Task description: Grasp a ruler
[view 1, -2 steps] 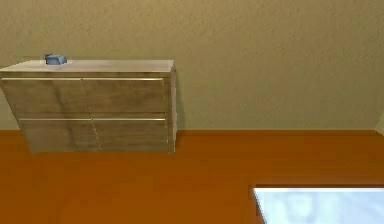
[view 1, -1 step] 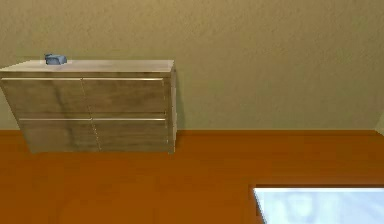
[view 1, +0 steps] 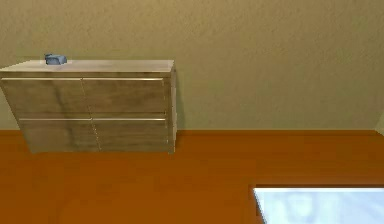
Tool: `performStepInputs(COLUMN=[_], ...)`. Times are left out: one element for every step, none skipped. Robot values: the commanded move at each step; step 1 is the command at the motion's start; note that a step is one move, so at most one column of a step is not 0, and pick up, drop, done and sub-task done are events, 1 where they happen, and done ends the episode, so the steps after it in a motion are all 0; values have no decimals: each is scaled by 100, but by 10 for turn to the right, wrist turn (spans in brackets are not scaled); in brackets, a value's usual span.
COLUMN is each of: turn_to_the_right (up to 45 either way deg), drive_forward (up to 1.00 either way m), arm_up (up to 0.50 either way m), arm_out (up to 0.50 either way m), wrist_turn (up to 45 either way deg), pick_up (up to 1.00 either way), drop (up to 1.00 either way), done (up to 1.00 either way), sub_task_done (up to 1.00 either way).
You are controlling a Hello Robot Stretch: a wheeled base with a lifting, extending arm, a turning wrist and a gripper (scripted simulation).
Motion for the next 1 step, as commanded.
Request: performStepInputs(turn_to_the_right=[0], drive_forward=[0], arm_up=[0], arm_out=[0], wrist_turn=[0], pick_up=[0], drop=[0], done=[100], sub_task_done=[0])
